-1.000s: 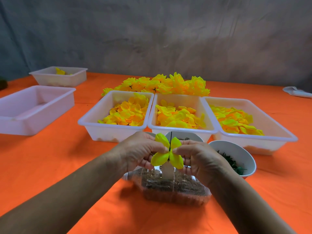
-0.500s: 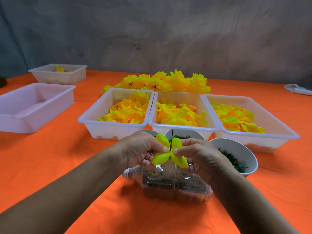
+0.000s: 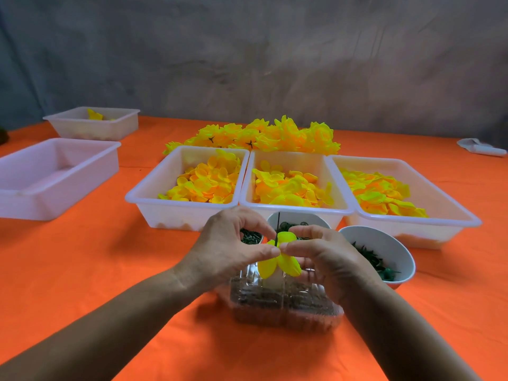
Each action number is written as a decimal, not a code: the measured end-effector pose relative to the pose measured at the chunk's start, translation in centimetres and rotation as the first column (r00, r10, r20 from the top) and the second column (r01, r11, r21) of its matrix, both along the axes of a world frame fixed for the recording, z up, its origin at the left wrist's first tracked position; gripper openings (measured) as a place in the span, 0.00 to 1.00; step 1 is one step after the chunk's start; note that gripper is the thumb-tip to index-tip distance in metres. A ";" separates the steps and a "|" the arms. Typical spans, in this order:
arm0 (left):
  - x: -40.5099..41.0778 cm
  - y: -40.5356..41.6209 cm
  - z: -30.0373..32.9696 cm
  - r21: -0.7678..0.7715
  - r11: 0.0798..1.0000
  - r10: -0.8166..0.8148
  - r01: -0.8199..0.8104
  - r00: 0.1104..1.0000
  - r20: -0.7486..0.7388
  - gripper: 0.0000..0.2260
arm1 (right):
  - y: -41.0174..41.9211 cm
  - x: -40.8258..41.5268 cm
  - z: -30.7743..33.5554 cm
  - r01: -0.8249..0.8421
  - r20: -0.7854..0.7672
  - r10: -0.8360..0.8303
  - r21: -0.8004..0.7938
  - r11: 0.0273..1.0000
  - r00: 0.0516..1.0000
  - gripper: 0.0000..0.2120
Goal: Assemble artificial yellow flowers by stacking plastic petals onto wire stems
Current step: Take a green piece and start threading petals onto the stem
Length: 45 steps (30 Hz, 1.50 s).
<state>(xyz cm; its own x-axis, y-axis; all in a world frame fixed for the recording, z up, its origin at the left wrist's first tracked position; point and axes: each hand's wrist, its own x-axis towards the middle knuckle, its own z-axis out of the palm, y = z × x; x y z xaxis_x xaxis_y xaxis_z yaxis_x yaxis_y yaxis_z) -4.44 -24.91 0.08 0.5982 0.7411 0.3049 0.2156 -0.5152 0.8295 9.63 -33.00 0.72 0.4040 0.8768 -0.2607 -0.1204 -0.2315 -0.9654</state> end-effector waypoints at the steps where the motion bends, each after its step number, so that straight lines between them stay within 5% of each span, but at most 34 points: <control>1: 0.2 0.0 -0.1 -0.004 1.000 0.002 -0.002 1.000 0.006 0.07 | 0.0 0.0 0.1 0.004 0.024 -0.004 0.004 1.000 1.000 0.13; 11: 1.0 1.1 -0.4 -0.087 0.994 -0.069 0.072 0.997 0.035 0.06 | 0.1 1.8 0.9 0.051 0.297 -0.066 0.058 0.997 0.952 0.10; 25: 0.8 2.2 -0.8 -0.132 0.975 -0.175 0.178 0.984 0.032 0.05 | 1.8 5.2 -0.4 0.107 0.346 -0.127 0.077 0.991 0.929 0.06; 28: 0.9 2.0 -0.7 -0.138 0.977 -0.159 0.163 0.987 0.034 0.05 | 3.3 5.9 -1.1 0.039 0.561 -0.071 0.068 0.997 0.825 0.07; 32: 0.8 1.8 -0.6 -0.133 0.979 -0.151 0.154 0.988 0.030 0.06 | 6.0 6.4 -1.9 -0.090 0.832 0.188 -0.165 0.982 0.523 0.10; 37: 0.8 1.6 -0.5 -0.145 0.979 -0.143 0.146 0.989 0.032 0.07 | 7.8 6.0 -2.9 -0.079 0.915 0.284 -0.272 0.959 0.288 0.13; 45: 0.8 1.6 -0.6 -0.170 0.975 -0.135 0.139 0.990 0.037 0.09 | 8.6 4.8 -3.6 -0.101 0.937 0.329 -0.318 0.943 0.121 0.13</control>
<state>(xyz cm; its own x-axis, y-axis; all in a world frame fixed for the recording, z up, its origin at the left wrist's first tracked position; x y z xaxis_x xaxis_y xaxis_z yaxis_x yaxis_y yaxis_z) -3.60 -23.31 -0.57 0.6915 0.6951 0.1963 0.1304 -0.3875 0.9126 14.41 -24.40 -2.86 0.2178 0.9741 0.0612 0.9621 -0.2037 -0.1812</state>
